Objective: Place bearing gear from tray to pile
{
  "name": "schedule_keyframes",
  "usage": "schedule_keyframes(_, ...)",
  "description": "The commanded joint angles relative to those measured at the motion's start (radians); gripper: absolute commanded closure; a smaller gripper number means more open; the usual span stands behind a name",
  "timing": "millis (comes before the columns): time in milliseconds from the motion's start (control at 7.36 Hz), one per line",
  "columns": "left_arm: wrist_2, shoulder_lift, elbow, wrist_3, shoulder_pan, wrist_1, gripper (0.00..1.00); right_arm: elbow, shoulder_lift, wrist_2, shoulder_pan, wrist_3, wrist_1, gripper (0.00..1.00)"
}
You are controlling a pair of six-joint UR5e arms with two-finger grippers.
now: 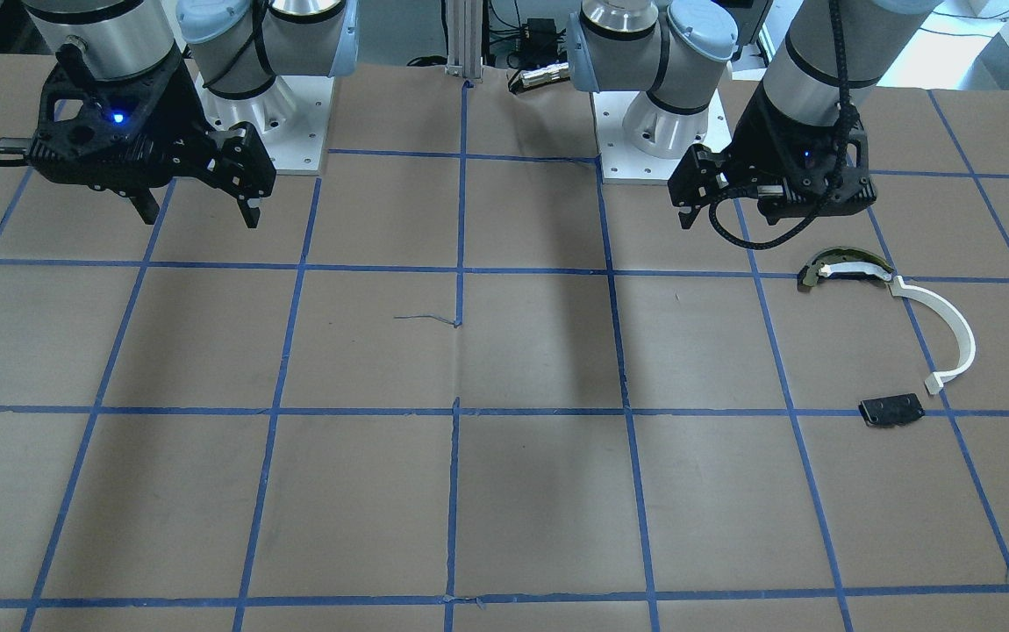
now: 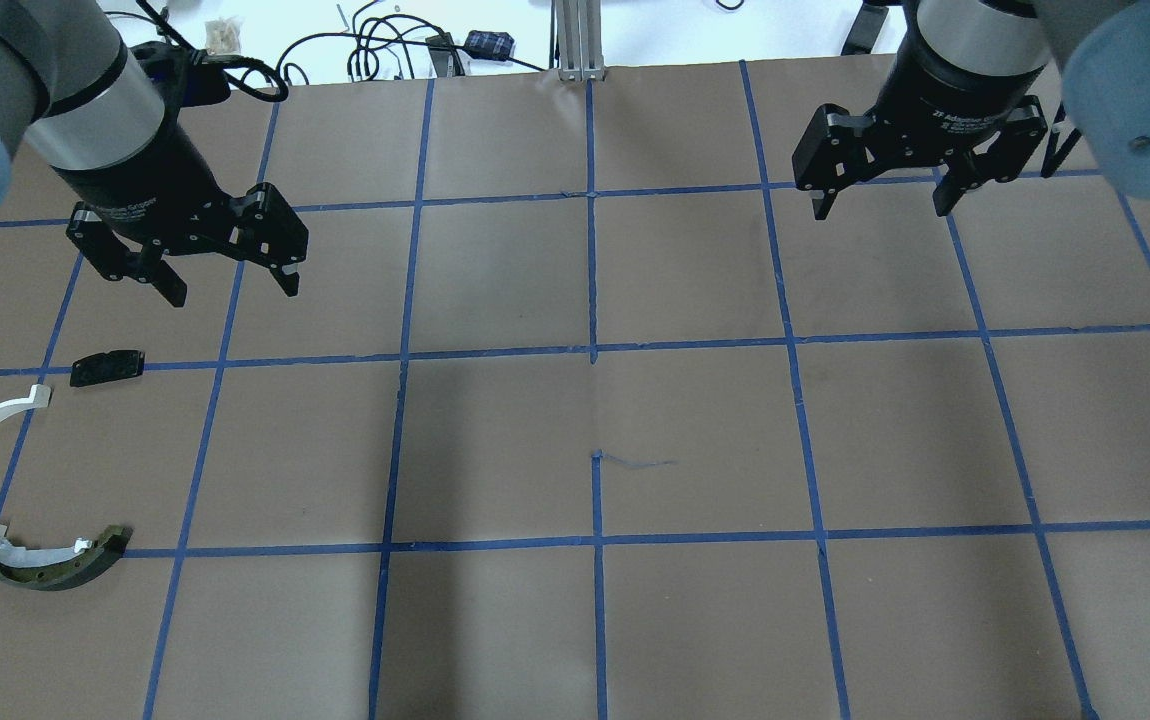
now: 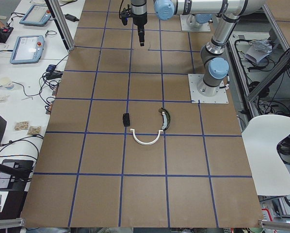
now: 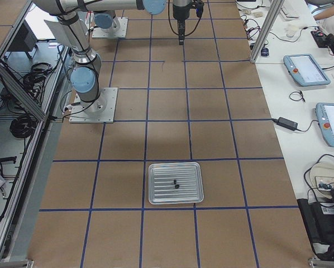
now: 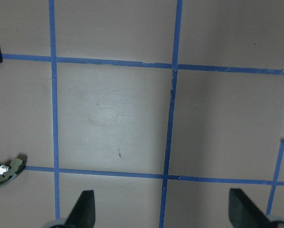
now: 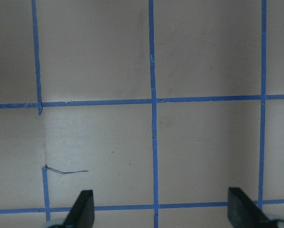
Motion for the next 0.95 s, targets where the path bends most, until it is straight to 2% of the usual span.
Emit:
schedule_keyframes(0, -0.001, 0.0, 0.0, 0.0, 0.0, 0.0, 0.0, 0.002, 0.002, -0.003, 0.0, -0.002, -0.029, 0.0)
schedule_keyframes(544, 0.001, 0.0, 0.0, 0.0, 0.0, 0.002, 0.0, 0.003, 0.002, -0.02, -0.033, -0.052, -0.016, 0.0)
schedule_keyframes(680, 0.001, 0.0, 0.0, 0.0, 0.0, 0.002, 0.0, 0.002, 0.001, -0.021, -0.088, -0.195, -0.008, 0.0)
schedule_keyframes(816, 0.001, 0.0, 0.0, 0.0, 0.0, 0.002, 0.0, -0.006, -0.004, -0.058, -0.189, -0.414, 0.009, 0.0)
